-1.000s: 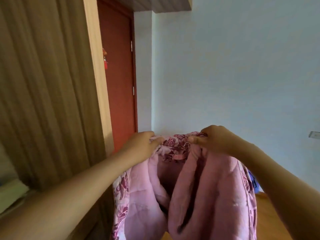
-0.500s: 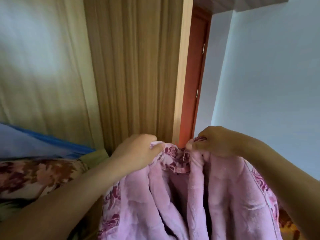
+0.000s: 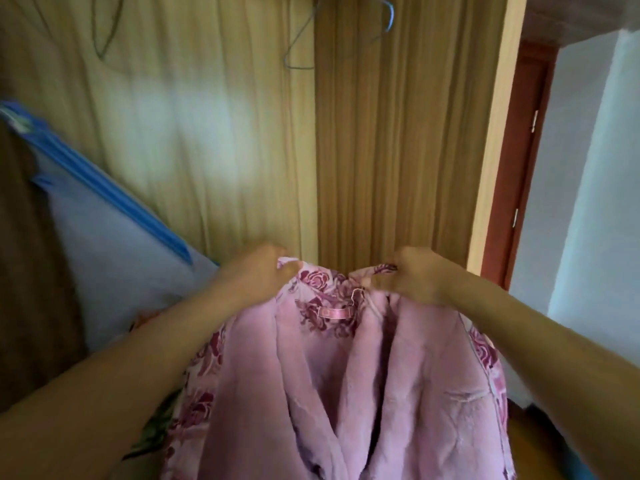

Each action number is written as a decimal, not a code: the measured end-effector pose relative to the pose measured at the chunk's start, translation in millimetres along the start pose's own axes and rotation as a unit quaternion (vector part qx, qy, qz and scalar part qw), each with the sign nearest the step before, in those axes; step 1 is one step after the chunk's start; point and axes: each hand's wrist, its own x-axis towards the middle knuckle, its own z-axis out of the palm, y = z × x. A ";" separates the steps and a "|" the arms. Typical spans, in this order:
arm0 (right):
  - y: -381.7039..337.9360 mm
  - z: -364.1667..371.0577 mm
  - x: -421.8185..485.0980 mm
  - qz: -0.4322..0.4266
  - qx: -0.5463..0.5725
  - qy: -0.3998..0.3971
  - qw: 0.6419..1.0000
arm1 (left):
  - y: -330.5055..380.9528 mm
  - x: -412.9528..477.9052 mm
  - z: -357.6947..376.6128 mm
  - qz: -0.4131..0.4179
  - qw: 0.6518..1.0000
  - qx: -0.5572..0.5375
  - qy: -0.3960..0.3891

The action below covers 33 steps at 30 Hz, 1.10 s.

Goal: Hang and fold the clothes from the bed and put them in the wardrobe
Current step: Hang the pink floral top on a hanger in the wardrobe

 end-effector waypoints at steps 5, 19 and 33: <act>-32.1 -10.3 68.6 -0.025 -0.026 0.038 0.999 | -27.6 15.9 -45.1 -0.025 0.995 0.094 0.029; -58.0 -85.2 227.2 -0.060 -0.103 0.163 0.979 | -81.8 105.3 -173.5 -0.137 0.922 0.325 0.159; -96.8 -115.9 337.2 -0.131 -0.070 0.352 0.924 | -125.5 114.8 -243.1 -0.116 0.887 0.353 0.274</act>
